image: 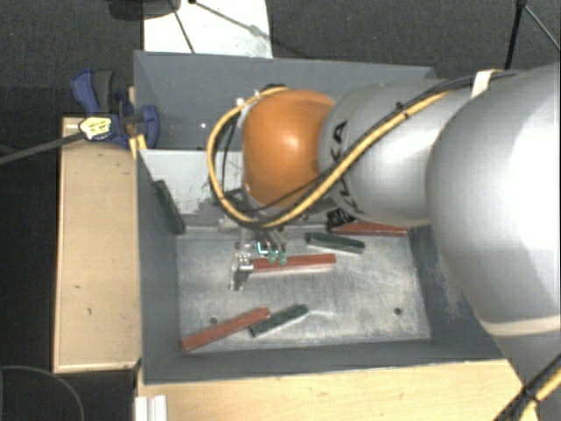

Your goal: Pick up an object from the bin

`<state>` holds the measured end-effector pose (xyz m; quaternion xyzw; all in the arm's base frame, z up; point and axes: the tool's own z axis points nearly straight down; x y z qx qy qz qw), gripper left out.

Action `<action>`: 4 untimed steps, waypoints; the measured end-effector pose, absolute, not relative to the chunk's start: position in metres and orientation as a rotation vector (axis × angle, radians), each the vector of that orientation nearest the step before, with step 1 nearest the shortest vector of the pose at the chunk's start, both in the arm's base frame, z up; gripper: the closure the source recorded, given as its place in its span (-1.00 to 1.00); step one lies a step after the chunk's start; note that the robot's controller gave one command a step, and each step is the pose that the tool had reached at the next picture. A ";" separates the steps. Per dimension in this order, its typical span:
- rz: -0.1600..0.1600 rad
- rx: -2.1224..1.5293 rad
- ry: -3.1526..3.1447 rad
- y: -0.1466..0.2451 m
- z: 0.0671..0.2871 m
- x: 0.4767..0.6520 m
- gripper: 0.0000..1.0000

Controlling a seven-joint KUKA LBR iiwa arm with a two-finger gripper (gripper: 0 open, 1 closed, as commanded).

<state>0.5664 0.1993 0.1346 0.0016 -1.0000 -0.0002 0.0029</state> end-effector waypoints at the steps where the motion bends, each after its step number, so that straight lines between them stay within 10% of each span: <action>1: -0.003 -0.002 -3.143 0.199 0.139 0.569 -1.00; 2: -0.001 0.014 -3.143 0.130 0.085 0.559 1.00; 4: -0.002 -0.002 -3.141 0.129 0.110 0.560 1.00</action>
Offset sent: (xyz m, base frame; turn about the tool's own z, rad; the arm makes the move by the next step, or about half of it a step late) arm -0.0083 -0.0695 -0.0496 -0.0096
